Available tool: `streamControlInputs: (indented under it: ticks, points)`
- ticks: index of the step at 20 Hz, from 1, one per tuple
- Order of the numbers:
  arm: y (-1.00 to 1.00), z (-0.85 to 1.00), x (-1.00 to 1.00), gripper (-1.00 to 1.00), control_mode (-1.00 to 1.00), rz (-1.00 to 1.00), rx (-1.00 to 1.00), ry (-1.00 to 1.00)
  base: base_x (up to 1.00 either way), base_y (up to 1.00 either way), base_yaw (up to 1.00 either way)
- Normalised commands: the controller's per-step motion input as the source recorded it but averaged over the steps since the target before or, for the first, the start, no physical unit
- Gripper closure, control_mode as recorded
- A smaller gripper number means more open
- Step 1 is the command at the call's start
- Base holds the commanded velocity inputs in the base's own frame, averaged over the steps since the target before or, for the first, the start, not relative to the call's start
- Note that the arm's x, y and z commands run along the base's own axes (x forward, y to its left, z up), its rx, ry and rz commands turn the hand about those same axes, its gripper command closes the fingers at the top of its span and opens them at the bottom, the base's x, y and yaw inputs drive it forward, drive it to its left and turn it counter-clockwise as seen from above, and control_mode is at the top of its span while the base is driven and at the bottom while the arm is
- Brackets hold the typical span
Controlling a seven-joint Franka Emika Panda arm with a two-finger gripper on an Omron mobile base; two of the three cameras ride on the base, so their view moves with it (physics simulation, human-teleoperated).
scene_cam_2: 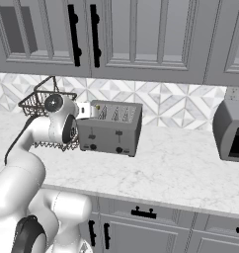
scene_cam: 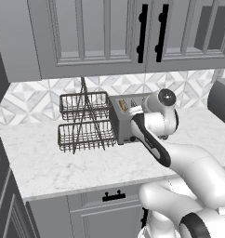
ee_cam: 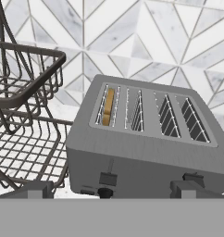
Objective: Start the toaster. Once the lever pops up, take the bread to the plate on the dining counter.
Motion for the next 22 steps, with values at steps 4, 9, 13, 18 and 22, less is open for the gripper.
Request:
streamControlInputs:
  ticks: [4, 9, 13, 18, 22]
  points:
    - [0.0, 0.0, 0.0, -1.0, -1.0, 0.0, 0.0, 0.0, 0.0, 0.0, 0.0]
    - [0.0, 0.0, 0.0, -1.0, -1.0, 0.0, 0.0, 0.0, 0.0, 0.0, 0.0]
    - [0.0, 0.0, 0.0, -1.0, -1.0, 0.0, 0.0, 0.0, 0.0, 0.0, 0.0]
    - [0.0, 0.0, 0.0, -1.0, -1.0, 0.0, 0.0, 0.0, 0.0, 0.0, 0.0]
    - [0.0, 0.0, 0.0, -1.0, -1.0, 0.0, 0.0, 0.0, 0.0, 0.0, 0.0]
